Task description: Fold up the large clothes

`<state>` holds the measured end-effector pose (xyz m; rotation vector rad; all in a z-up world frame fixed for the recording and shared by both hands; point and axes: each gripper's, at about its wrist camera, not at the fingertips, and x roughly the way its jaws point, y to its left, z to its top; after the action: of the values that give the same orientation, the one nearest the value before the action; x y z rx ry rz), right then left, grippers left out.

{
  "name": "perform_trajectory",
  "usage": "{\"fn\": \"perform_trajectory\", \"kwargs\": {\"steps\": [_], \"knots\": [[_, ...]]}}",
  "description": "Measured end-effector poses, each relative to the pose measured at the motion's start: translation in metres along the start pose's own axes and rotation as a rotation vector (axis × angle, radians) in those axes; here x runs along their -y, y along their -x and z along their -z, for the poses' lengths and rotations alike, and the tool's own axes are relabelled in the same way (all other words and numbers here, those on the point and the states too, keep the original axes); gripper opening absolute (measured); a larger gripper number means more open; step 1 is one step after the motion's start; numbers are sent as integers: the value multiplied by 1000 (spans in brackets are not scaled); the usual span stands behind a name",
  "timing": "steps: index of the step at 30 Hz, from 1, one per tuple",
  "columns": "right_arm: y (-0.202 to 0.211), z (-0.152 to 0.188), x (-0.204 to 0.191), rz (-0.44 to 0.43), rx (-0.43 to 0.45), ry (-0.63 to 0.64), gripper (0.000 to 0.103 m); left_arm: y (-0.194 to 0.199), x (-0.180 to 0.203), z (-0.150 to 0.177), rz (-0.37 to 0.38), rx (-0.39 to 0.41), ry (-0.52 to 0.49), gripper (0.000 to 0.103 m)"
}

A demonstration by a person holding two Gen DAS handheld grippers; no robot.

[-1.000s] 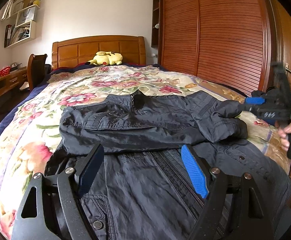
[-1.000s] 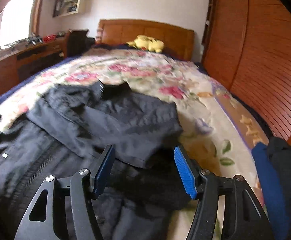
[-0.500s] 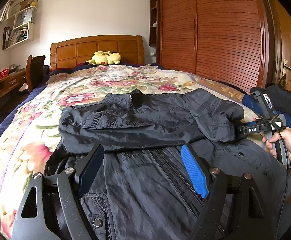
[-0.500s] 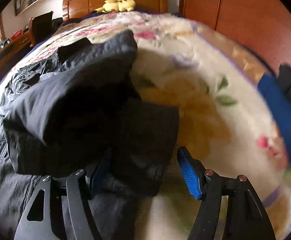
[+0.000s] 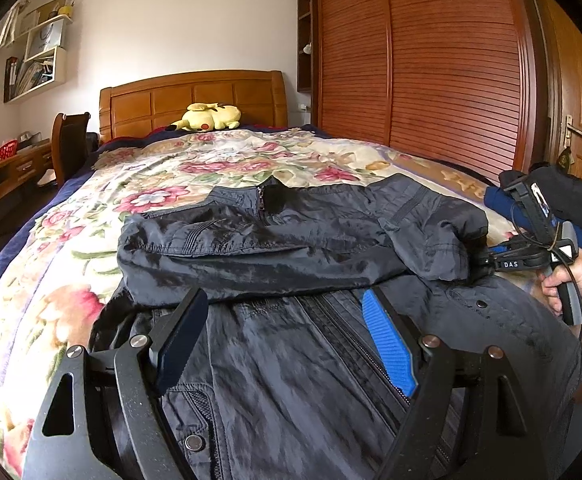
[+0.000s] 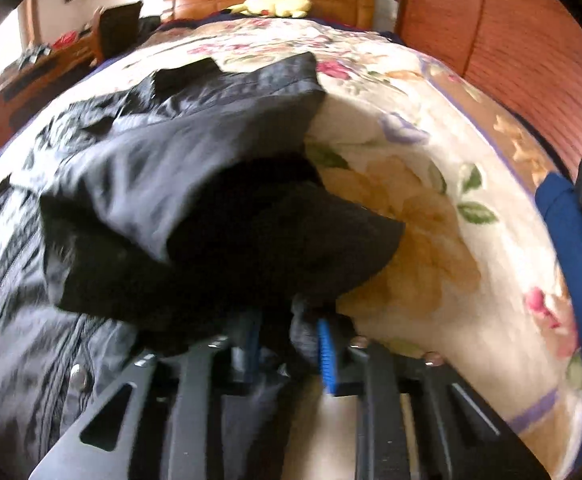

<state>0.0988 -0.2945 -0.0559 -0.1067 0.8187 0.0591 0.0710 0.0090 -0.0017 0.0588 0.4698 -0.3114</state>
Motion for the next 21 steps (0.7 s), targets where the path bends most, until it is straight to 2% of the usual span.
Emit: {"fn": "perform_trajectory", "kwargs": {"steps": [2,5,12,15,21], "knots": [[9,0,-1,36,-3,17,9,1,0,0,-1,2,4,80],[33,-10,-1,80,71,14,9,3,-1,-1,-4,11,12,80],[99,-45,-15,78,253,39,8,10,-9,-2,-13,25,27,80],[125,-66,-37,72,334,95,8,14,-14,-2,-22,33,38,80],[144,-97,-100,54,402,231,8,22,-26,0,-40,45,54,80]]}}
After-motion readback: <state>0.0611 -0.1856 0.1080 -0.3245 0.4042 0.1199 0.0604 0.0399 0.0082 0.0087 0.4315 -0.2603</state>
